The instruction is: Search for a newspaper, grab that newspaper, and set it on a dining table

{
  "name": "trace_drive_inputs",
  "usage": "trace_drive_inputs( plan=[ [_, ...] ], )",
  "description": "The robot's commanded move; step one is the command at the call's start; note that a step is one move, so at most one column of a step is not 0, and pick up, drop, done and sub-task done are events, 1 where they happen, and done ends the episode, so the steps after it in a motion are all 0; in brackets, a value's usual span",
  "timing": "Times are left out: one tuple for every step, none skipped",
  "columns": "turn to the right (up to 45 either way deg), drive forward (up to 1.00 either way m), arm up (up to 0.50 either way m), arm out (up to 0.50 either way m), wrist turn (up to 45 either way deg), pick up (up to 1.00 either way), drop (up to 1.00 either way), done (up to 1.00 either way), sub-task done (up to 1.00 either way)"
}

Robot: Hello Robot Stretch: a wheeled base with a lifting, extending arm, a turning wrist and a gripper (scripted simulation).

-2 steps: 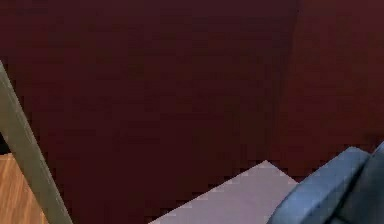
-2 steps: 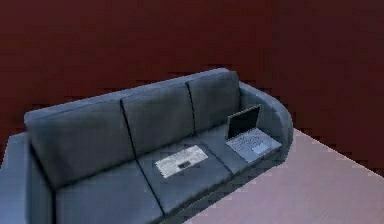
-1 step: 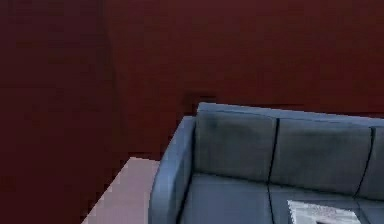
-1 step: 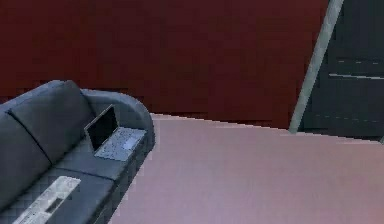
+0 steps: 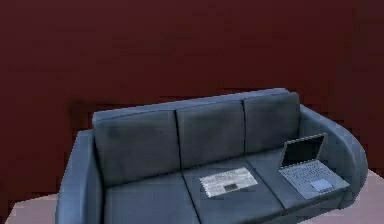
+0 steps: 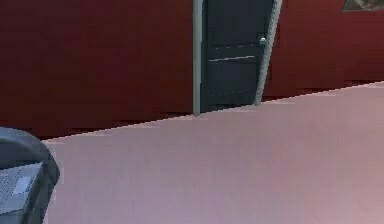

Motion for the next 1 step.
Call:
trace_drive_inputs(
  plan=[
    [0.0, 0.40, 0.00, 0.00, 0.0, 0.00, 0.00, 0.00, 0.00]
  ],
)
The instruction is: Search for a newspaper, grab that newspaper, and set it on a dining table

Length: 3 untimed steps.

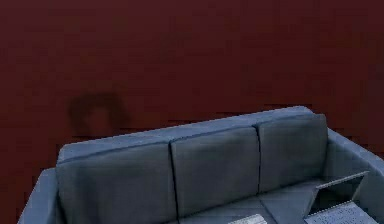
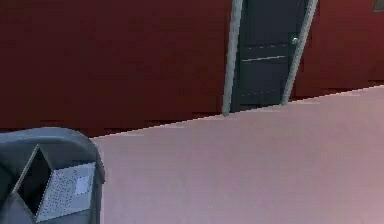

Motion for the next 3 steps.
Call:
trace_drive_inputs(
  plan=[
    [-45.0, 0.00, 0.00, 0.00, 0.0, 0.00, 0.00, 0.00, 0.00],
    [-21.0, 0.00, 0.00, 0.00, 0.0, 0.00, 0.00, 0.00, 0.00],
    [0.0, 0.00, 0.42, 0.00, 0.0, 0.00, 0.00, 0.00, 0.00]
  ],
)
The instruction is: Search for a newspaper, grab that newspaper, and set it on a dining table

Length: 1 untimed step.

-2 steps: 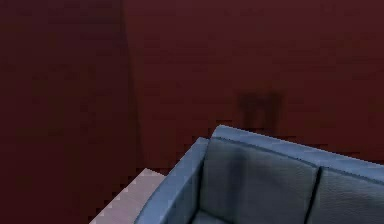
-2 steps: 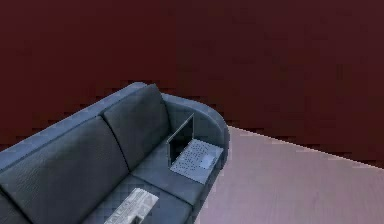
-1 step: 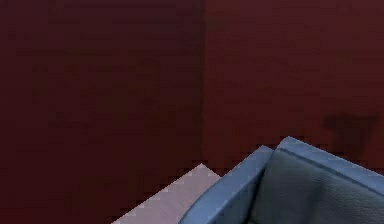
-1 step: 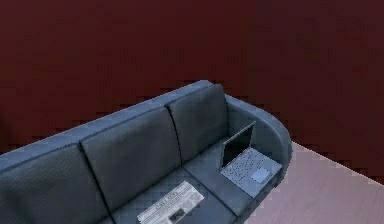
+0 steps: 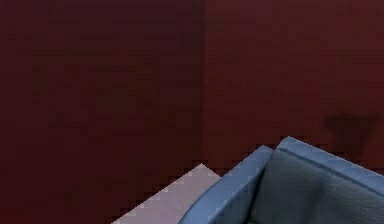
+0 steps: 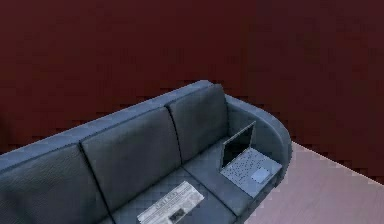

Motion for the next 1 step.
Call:
trace_drive_inputs(
  plan=[
    [0.0, 0.00, 0.00, 0.30, 0.0, 0.00, 0.00, 0.00, 0.00]
  ],
)
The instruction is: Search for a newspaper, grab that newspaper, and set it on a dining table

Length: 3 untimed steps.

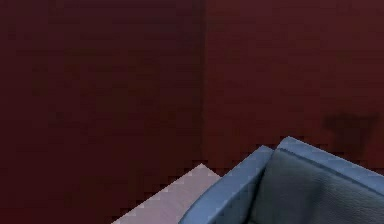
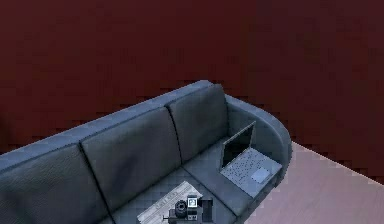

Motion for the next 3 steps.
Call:
trace_drive_inputs(
  plan=[
    [0.0, 0.00, 0.00, 0.00, 45.0, 0.00, 0.00, 0.00, 0.00],
    [0.0, 0.00, 0.00, 0.00, 45.0, 0.00, 0.00, 0.00, 0.00],
    [0.0, 0.00, 0.00, 0.00, 36.0, 0.00, 0.00, 0.00, 0.00]
  ],
)
